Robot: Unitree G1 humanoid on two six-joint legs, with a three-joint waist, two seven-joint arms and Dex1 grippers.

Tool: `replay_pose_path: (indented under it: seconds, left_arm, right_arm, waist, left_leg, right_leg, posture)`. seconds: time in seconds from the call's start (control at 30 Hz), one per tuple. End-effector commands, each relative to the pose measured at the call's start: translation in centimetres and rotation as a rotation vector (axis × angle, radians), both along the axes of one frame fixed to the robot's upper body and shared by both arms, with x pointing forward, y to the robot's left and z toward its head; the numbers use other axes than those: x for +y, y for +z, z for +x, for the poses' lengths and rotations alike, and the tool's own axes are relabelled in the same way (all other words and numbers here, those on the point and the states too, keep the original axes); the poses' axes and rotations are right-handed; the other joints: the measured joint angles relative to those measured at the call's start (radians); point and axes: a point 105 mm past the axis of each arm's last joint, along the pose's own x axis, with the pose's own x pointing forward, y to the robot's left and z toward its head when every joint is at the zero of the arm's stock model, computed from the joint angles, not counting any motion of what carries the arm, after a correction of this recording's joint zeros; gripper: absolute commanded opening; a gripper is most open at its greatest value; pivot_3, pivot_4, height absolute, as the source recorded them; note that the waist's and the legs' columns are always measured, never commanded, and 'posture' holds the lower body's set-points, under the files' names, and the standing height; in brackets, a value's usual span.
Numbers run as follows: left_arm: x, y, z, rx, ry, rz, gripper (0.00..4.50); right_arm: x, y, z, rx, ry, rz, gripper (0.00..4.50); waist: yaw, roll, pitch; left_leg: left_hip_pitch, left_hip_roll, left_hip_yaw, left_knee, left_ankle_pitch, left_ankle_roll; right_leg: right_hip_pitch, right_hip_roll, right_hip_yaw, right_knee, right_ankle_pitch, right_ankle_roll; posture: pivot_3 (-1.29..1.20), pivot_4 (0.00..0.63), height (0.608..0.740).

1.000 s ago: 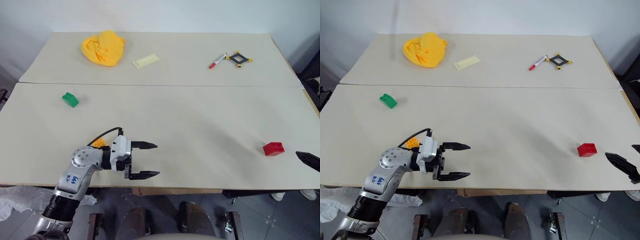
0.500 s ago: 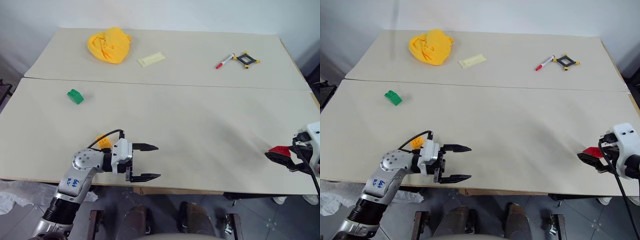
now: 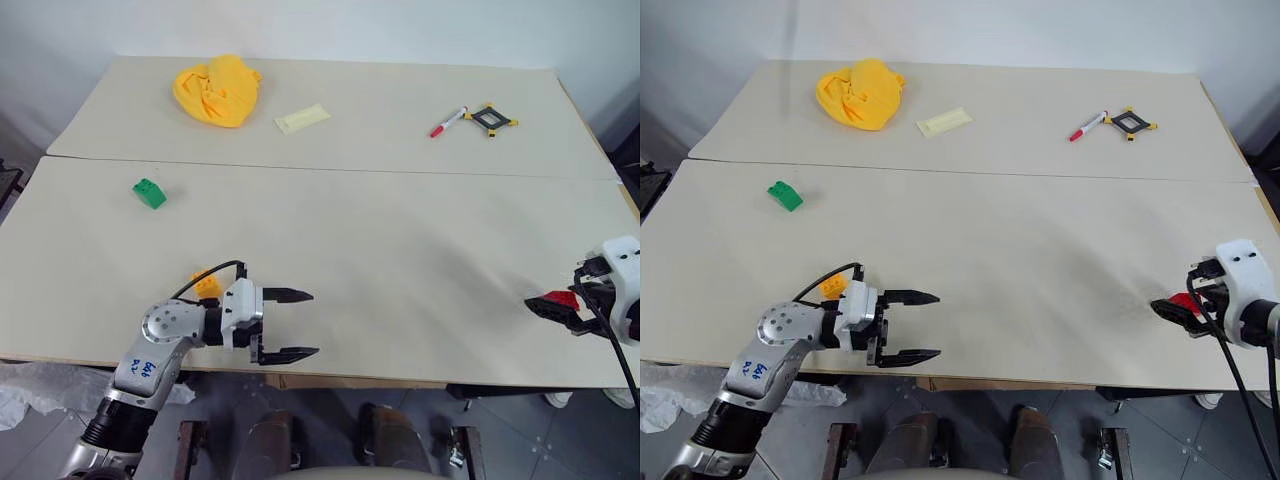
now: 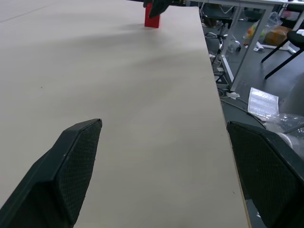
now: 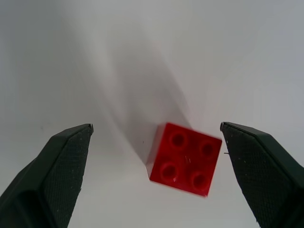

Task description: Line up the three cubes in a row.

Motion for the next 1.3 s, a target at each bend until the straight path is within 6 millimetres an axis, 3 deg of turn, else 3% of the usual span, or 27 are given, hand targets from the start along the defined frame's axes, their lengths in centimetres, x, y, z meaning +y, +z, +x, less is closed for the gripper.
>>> replay_pose_path:
  seconds: [0.03,0.23,0.3,0.47,0.57,0.67,0.87,1.07,1.3]
  left_arm:
    - [0.1,1.0,-0.3,-0.052,0.003,-0.005,4.5]
    - [0.3,1.0,-0.2,-0.057,0.013,-0.006,4.5]
    - [0.3,1.0,-0.2,-0.058,0.015,-0.006,4.5]
    - [0.4,1.1,0.0,-0.062,0.018,-0.007,4.5]
    - [0.6,1.3,-0.1,-0.065,0.024,-0.006,4.5]
    - [1.0,1.4,0.0,-0.061,0.035,-0.006,4.5]
    - [1.9,0.9,-0.2,-0.043,0.067,0.008,4.5]
    - [1.7,0.9,-0.7,-0.042,0.092,-0.001,4.5]
    - [1.7,0.8,-1.3,-0.04,0.131,-0.008,4.5]
  right_arm:
    - [-0.2,0.2,0.4,-0.01,-0.001,-0.012,3.9]
    - [-1.0,0.1,0.4,0.002,-0.024,-0.041,1.81]
    - [-1.0,0.1,0.3,0.002,-0.02,-0.042,1.46]
    - [0.7,0.3,0.5,0.001,0.088,-0.022,1.46]
    - [5.0,2.7,1.4,-0.123,0.368,0.023,1.46]
    - [8.2,4.0,2.1,-0.169,0.584,0.014,1.46]
    - [14.9,3.5,5.6,-0.135,1.0,-0.202,1.46]
    - [21.2,2.9,9.9,-0.129,1.202,-0.34,1.46]
    - [24.6,1.9,11.8,-0.116,1.264,-0.392,1.46]
  waist:
    - [0.001,0.0,0.0]
    - [0.001,0.0,0.0]
    - [0.001,0.0,0.0]
    - [0.0,0.0,0.0]
    - [-0.002,0.0,0.0]
    - [-0.013,0.0,0.0]
    - [-0.034,-0.001,0.001]
    - [-0.038,-0.001,0.001]
    - [-0.041,-0.002,0.001]
  left_leg:
    - [0.0,0.0,0.0,0.0,0.0,0.0]
    - [-0.001,0.0,0.0,0.001,0.0,0.0]
    - [-0.001,0.0,0.0,0.001,0.0,0.0]
    - [-0.001,0.0,-0.001,0.001,0.0,0.0]
    - [-0.001,0.001,-0.001,0.001,0.0,0.0]
    - [0.0,0.001,0.0,0.001,0.0,0.0]
    - [0.0,0.003,0.0,0.002,-0.001,-0.002]
    - [-0.01,0.003,-0.004,0.009,-0.001,-0.002]
    - [-0.011,0.002,-0.008,0.009,-0.001,-0.002]
  right_leg:
    - [0.0,0.0,0.0,0.0,0.0,0.0]
    - [0.0,0.0,0.0,0.0,0.0,0.0]
    - [0.0,0.0,0.0,0.0,0.0,0.0]
    - [0.0,0.0,0.0,0.0,0.0,0.0]
    - [0.0,0.001,0.0,0.0,0.0,0.0]
    - [0.0,0.002,0.001,0.001,0.0,0.0]
    - [-0.001,0.003,0.002,0.001,0.0,0.0]
    - [-0.006,0.003,-0.003,0.003,0.0,0.0]
    - [-0.004,0.003,-0.007,0.004,0.0,-0.001]
  posture:
    - [0.0,0.15,0.74]
    - [0.0,0.15,0.74]
    - [0.0,0.15,0.74]
    - [0.0,0.15,0.74]
    - [0.0,0.15,0.74]
    - [0.0,0.15,0.74]
    - [0.0,0.15,0.74]
    - [0.0,0.15,0.74]
    - [0.0,0.15,0.74]
